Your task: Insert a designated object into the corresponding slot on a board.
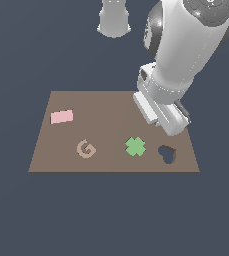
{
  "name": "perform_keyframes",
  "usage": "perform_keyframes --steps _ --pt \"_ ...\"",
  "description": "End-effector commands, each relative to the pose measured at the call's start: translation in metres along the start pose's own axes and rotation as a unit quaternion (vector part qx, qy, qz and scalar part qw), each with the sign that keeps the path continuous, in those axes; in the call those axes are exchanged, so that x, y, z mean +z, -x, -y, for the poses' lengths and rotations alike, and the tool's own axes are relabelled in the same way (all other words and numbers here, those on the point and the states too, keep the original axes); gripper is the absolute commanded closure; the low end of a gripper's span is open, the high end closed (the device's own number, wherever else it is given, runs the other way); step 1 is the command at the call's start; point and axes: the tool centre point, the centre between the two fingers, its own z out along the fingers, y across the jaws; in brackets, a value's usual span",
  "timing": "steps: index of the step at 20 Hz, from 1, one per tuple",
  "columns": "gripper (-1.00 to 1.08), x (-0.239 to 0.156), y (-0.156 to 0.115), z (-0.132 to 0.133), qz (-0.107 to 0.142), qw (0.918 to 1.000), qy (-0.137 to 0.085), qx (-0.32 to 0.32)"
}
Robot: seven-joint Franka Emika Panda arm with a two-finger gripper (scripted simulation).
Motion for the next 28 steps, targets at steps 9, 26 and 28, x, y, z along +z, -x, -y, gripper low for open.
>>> perform_keyframes --steps 9,26,28 --pt "1.08 -0.002 0.006 0.064 0.0 0.9827 0.0 0.185" --pt "1.08 -0.004 -0.016 0.125 0.0 0.9308 0.0 0.365" --pt "1.08 -0.004 -0.018 0.128 0.0 0.9271 0.0 0.375"
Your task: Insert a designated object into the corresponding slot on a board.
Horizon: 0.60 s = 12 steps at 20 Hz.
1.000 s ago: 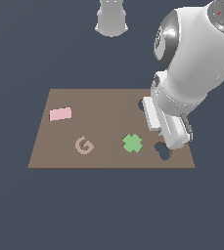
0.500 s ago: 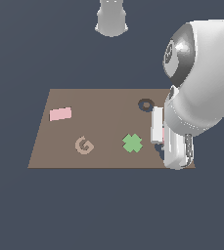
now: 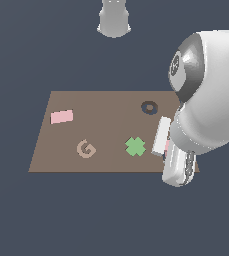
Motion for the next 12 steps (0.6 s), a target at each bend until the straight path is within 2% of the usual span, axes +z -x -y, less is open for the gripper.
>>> perform_keyframes --steps 1,12 --pt "1.08 -0.0004 0.0009 0.0047 0.0 0.9999 0.0 0.013" --pt "1.08 -0.0002 0.0006 0.0083 0.0 0.9997 0.0 0.022"
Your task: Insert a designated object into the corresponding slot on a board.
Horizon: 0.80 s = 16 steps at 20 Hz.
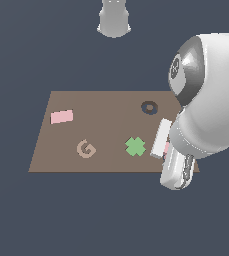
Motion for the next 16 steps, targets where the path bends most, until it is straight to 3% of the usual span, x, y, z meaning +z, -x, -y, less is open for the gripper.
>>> perform_keyframes --steps 1,6,7,16 --pt "1.08 0.0005 0.0 0.0 0.0 1.0 0.0 0.0" --pt "1.08 0.0096 0.0001 -0.0004 0.0 1.0 0.0 -0.001" --pt "-0.92 0.0096 0.0001 -0.0004 0.0 1.0 0.0 -0.001" --pt "-0.92 0.0096 0.0001 -0.0004 0.0 1.0 0.0 -0.001"
